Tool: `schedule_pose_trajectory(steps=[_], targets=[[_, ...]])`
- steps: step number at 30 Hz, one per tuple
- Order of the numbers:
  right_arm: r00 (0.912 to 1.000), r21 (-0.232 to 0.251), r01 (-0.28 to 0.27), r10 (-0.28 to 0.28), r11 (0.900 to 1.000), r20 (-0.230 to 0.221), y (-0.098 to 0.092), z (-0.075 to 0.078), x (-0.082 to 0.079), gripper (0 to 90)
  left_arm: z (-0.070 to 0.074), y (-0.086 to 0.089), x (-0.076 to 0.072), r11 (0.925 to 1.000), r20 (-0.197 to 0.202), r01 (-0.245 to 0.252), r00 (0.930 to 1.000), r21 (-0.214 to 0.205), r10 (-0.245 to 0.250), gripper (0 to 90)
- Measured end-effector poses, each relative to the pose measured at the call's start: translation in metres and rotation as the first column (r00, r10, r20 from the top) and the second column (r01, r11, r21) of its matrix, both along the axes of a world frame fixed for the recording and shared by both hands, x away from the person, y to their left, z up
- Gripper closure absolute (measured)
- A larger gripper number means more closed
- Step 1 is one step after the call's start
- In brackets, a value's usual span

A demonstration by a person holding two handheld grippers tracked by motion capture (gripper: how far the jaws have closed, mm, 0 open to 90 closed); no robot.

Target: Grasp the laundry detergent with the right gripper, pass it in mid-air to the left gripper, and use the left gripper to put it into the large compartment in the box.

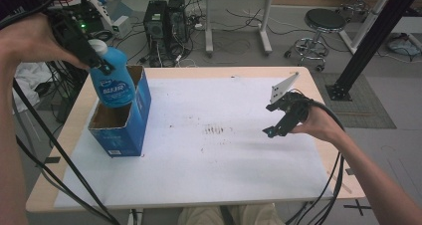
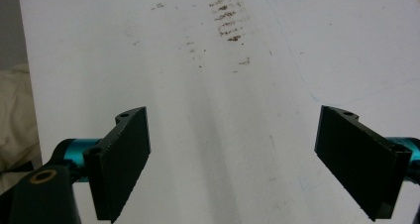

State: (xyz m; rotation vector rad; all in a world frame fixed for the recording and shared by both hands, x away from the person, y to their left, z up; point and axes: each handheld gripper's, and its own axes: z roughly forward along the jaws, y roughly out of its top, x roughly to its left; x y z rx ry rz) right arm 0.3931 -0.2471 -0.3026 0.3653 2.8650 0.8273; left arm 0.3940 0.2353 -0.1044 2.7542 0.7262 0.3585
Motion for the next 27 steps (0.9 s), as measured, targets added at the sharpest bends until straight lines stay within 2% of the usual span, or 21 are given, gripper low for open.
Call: schedule_pose_trajectory(steps=[13,17,20,23,27], targets=[[1.0,-0.012,0.008,-0.008,0.9999,0.002,-0.001,-0.004,0.0,13.2,-0.021,0.015,0.01,0.9996,-0.043,-0.021,0.9988,0.017,0.022,38.1],[1.0,-0.013,0.01,-0.01,0.9999,-0.001,-0.001,-0.006,0.0,13.2,-0.033,0.021,0.011,0.9995,-0.055,-0.032,0.998,0.002,0.033,38.1],[1.0,-0.016,0.006,-0.006,0.9999,0.001,-0.001,-0.007,0.0,13.2,-0.044,0.024,0.012,0.9993,-0.069,-0.035,0.997,0.014,0.035,38.1],[1.0,-0.018,0.004,-0.004,0.9998,0.002,0.0,-0.008,-0.001,13.2,-0.051,0.026,0.012,0.9992,-0.076,-0.04,0.9963,0.008,0.04,38.1],[1.0,-0.023,0.005,-0.005,0.9997,0.001,0.0,-0.009,-0.001,13.2,-0.068,0.03,0.015,0.999,-0.096,-0.045,0.9944,0.005,0.045,38.1]])
